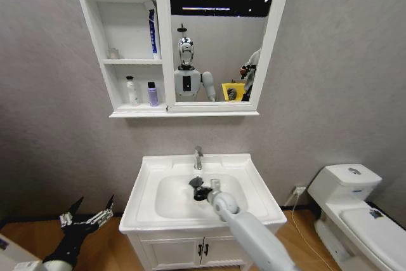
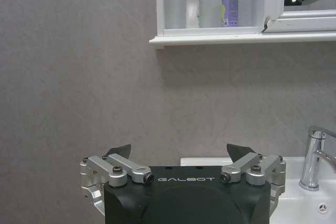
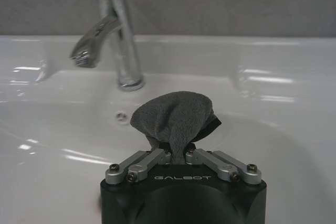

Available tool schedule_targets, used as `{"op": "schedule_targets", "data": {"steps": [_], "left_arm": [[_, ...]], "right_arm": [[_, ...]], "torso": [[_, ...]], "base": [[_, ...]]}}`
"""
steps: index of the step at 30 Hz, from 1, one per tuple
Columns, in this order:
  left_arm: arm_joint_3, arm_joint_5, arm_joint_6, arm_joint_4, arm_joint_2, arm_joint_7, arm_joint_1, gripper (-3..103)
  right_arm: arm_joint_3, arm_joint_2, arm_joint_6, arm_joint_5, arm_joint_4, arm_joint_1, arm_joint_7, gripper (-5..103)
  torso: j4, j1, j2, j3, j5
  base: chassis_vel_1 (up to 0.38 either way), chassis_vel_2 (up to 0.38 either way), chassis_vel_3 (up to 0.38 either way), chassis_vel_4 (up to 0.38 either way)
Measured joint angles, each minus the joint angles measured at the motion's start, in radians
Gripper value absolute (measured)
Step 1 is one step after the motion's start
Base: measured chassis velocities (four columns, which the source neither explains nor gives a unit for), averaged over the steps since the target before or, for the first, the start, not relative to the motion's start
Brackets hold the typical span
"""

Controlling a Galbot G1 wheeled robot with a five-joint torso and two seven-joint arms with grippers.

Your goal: Move facial cleanser and shampoo from washbasin to cabinet, then wipe washbasin with towel.

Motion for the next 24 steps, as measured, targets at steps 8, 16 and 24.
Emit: {"op": "schedule_targets", "data": {"steps": [8,16,24], "left_arm": [[0.0,0.0,0.0,0.0,0.0,0.0,0.0,100],[0.0,0.0,0.0,0.0,0.0,0.0,0.0,100],[0.0,0.0,0.0,0.0,0.0,0.0,0.0,100]], "right_arm": [[0.152,-0.128,0.166,-0.088,-0.066,-0.017,-0.164,7],[0.16,-0.102,0.284,-0.148,-0.227,0.035,-0.231,7],[0.155,-0.046,0.413,-0.217,-0.464,0.108,-0.309,6]], "torso": [[0.0009,0.0,0.0,0.0,-0.0002],[0.0009,0.0,0.0,0.0,-0.0003],[0.0009,0.0,0.0,0.0,-0.0003]], "base": [[0.0,0.0,0.0,0.0],[0.0,0.0,0.0,0.0],[0.0,0.0,0.0,0.0]]}}
